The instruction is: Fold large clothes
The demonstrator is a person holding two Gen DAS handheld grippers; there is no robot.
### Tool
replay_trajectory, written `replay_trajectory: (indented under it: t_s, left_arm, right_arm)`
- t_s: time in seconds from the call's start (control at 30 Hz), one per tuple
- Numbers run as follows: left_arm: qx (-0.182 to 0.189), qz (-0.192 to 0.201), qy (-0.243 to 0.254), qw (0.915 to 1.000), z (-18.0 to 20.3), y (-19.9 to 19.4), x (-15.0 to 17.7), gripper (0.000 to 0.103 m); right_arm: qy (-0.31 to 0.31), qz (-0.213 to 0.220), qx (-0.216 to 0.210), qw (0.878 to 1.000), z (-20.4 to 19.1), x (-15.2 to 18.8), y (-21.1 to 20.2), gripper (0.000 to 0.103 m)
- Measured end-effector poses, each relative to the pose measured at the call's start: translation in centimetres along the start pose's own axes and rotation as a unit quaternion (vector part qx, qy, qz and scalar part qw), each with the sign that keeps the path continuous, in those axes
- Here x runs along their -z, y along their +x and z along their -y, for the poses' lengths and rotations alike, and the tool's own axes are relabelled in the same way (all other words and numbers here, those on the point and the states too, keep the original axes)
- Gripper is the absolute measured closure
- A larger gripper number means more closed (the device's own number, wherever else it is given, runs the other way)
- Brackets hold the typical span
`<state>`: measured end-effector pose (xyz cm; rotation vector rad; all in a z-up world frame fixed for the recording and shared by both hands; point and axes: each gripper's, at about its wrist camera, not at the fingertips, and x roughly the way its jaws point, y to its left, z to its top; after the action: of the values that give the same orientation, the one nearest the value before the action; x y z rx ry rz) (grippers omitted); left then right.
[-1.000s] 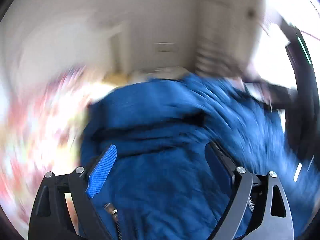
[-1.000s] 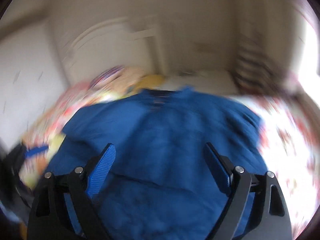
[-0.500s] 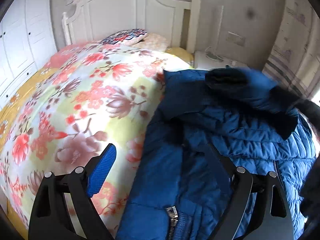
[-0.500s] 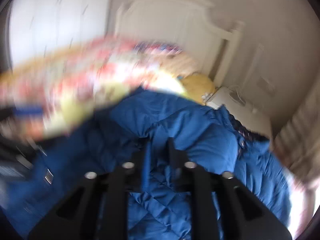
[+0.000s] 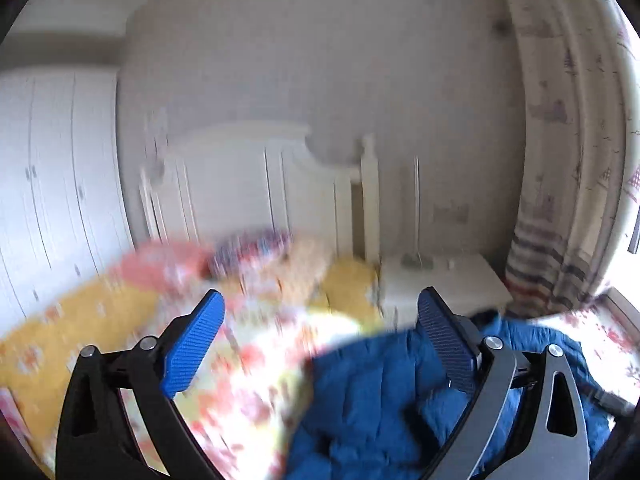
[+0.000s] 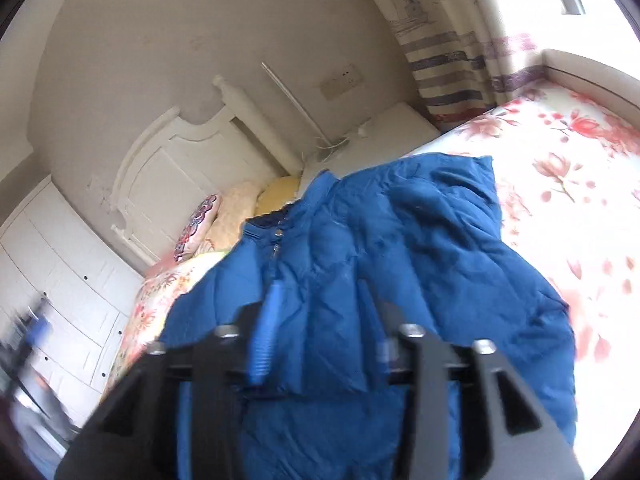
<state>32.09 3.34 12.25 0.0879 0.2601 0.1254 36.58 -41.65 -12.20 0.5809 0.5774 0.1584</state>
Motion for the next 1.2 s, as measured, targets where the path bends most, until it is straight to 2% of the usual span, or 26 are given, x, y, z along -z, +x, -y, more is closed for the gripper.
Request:
replay_trajectory:
  t_s: [0.1,0.17,0.2,0.23,0.27,0.3,0.33,0.37,0.5,0.57,0.63,0.7,0.73,0.77,0.8,0.83,0.87,0.93,1.0,1.07,1.1,1.13,1.17,1.2]
  left_arm:
    - [0.004,0.032,0.013,0.9994,1.2,-2.6,-2.9,0.007]
    - [0.006,0.05,0.019,0.9986,1.9,-4.3,-4.0,0.007]
    - [0.007,0.056,0.023,0.9982,2.2,-4.9,-4.3,0.007]
    - [0.006,0.061,0.029,0.9977,2.5,-5.4,-4.6,0.007]
    - [0.005,0.064,0.033,0.9974,2.8,-5.9,-4.6,0.007]
    - [0.004,0.065,0.038,0.9972,3.0,-6.2,-4.7,0.007]
    - [0.003,0.065,0.043,0.997,3.2,-6.4,-4.7,0.006]
    - [0.001,0.064,0.047,0.9968,3.4,-6.6,-4.8,0.006]
    - [-0.004,0.06,0.049,0.997,3.1,-6.5,-4.6,0.005]
    - [-0.005,0.058,0.048,0.9971,2.9,-6.5,-4.5,0.005]
    - [-0.006,0.058,0.048,0.9972,2.7,-6.3,-4.4,0.005]
    - [-0.007,0.057,0.048,0.9972,2.7,-6.1,-4.4,0.005]
    - [-0.007,0.055,0.048,0.9973,2.8,-6.0,-4.3,0.005]
    - [-0.007,0.054,0.049,0.9973,2.8,-5.9,-4.3,0.005]
    - [-0.007,0.054,0.05,0.9973,2.9,-5.8,-4.3,0.005]
    - [-0.006,0.054,0.051,0.9972,3.0,-5.8,-4.3,0.005]
    - [-0.006,0.054,0.053,0.9971,3.1,-5.8,-4.3,0.005]
    - [-0.008,0.056,0.058,0.9967,3.3,-5.8,-4.1,0.005]
    - [-0.009,0.056,0.06,0.9966,3.2,-5.7,-4.0,0.005]
    - [-0.01,0.054,0.058,0.9968,3.1,-5.4,-3.8,0.005]
    - [-0.009,0.052,0.057,0.997,3.1,-5.2,-3.8,0.005]
    - [-0.01,0.051,0.057,0.997,3.1,-4.9,-3.8,0.005]
    - [-0.01,0.05,0.057,0.9971,3.1,-4.7,-3.7,0.005]
    - [-0.01,0.048,0.058,0.9971,3.2,-4.5,-3.7,0.005]
  right_arm:
    - [-0.104,-0.008,-0.004,0.994,-4.6,1.3,0.4,0.04]
    - [-0.226,-0.027,-0.014,0.974,-9.7,3.4,1.0,0.029]
    - [-0.295,-0.028,-0.006,0.955,-12.4,4.9,1.4,0.026]
    - [-0.375,-0.025,0.004,0.927,-15.2,7.0,1.8,0.021]
    - [-0.423,-0.023,0.004,0.906,-16.9,8.3,2.1,0.016]
    - [-0.478,-0.028,0.0,0.878,-18.8,10.2,2.6,0.015]
    - [-0.508,-0.034,0.007,0.861,-19.9,11.2,3.3,0.015]
    - [-0.525,-0.038,0.017,0.85,-20.5,11.9,4.1,0.015]
    - [-0.56,-0.074,0.07,0.822,-21.3,13.1,8.4,0.015]
    - [-0.565,-0.091,0.094,0.815,-20.5,13.4,10.7,0.018]
    - [-0.554,-0.108,0.098,0.82,-19.3,13.3,12.2,0.028]
    - [-0.541,-0.099,0.08,0.831,-18.6,13.1,12.2,0.031]
    - [-0.538,-0.097,0.074,0.834,-18.3,13.0,12.1,0.038]
    - [-0.535,-0.092,0.062,0.837,-18.2,12.9,11.8,0.05]
    - [-0.532,-0.088,0.041,0.841,-18.2,12.7,10.9,0.058]
    - [-0.526,-0.085,0.028,0.846,-18.3,12.4,10.2,0.071]
    - [-0.516,-0.081,0.014,0.853,-18.4,11.9,9.7,0.078]
    - [-0.489,-0.067,-0.009,0.87,-18.5,11.1,8.3,0.082]
    - [-0.43,-0.06,-0.048,0.899,-17.7,9.0,6.8,0.083]
    - [-0.327,-0.061,-0.111,0.937,-15.6,5.9,5.3,0.083]
    - [-0.286,-0.059,-0.135,0.947,-14.5,4.7,4.7,0.083]
    - [-0.219,-0.053,-0.171,0.959,-12.5,3.0,3.9,0.083]
    - [-0.17,-0.048,-0.194,0.965,-10.8,1.9,3.4,0.084]
    - [-0.092,-0.037,-0.223,0.97,-8.0,0.5,2.7,0.084]
